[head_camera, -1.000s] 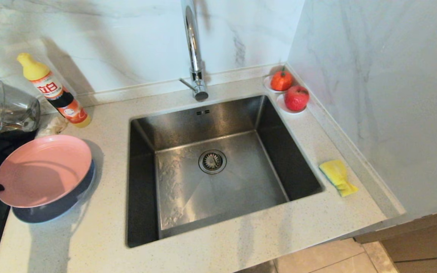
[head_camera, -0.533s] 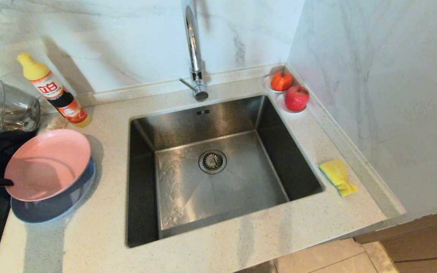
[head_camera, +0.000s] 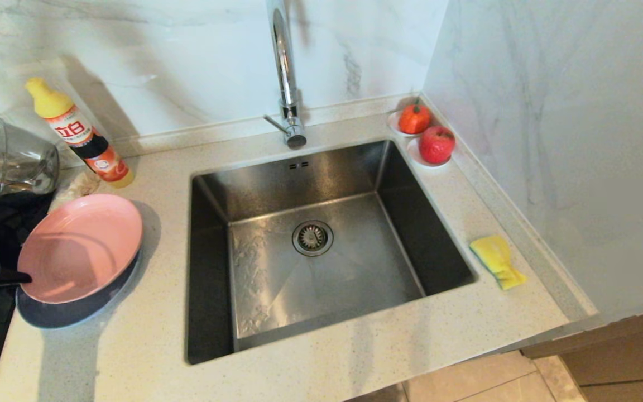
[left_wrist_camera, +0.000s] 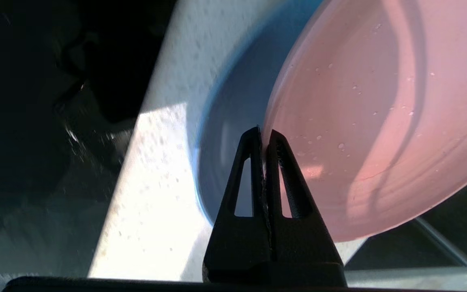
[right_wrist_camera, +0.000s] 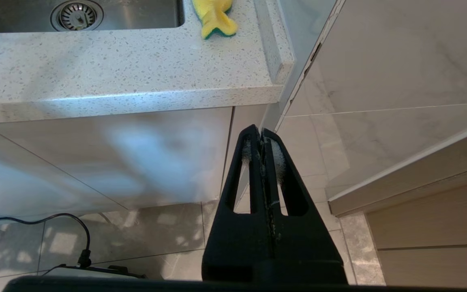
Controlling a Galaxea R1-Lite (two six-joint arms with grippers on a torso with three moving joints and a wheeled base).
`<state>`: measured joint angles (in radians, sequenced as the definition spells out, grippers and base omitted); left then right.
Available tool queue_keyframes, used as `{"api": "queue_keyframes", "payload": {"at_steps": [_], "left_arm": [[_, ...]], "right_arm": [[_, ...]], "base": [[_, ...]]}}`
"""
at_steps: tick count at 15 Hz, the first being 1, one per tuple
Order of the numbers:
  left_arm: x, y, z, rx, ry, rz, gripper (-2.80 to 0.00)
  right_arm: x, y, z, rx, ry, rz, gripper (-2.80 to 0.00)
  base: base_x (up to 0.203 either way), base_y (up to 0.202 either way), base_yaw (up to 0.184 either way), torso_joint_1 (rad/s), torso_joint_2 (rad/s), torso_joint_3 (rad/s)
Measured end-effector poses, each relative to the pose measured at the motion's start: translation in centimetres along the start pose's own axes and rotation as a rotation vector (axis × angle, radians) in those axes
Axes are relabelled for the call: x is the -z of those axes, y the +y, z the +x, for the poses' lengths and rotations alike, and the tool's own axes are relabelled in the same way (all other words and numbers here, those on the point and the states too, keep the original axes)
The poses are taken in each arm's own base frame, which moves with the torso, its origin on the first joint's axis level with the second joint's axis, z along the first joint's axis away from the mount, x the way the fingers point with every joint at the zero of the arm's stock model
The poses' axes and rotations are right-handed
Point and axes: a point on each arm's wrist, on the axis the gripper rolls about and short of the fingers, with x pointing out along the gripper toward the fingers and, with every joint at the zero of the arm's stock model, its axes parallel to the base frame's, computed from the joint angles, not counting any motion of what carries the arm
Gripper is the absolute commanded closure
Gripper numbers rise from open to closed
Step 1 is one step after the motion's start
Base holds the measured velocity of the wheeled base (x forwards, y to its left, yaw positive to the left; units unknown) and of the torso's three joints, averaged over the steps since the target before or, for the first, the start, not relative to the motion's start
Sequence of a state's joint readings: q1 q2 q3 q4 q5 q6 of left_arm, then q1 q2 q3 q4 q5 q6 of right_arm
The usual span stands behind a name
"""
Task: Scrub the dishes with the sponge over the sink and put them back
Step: Place the plate on the plate
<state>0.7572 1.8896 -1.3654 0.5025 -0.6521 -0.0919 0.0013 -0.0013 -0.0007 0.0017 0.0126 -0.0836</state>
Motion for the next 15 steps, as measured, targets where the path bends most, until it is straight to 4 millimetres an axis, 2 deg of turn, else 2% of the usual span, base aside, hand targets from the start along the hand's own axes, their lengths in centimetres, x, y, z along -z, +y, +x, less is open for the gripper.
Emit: {"api": "queue_keyframes", "payload": {"at_steps": [6,15], "left_arm": [[1.7,-0.1,-0.8,-0.012,0.064,-0.022,0.00],[2.1,2.3,-1.6,-0.083,0.052,-0.060,0.00]], "right_arm": [[0.0,0.0,0.0,0.000,0.000,0.000,0.00],[0.0,0.0,0.0,0.000,0.000,0.000,0.00]], "base": [[0.000,0.000,0.000,0.000,0.00,0.000],[0.000,0.000,0.000,0.000,0.00,0.000]]}}
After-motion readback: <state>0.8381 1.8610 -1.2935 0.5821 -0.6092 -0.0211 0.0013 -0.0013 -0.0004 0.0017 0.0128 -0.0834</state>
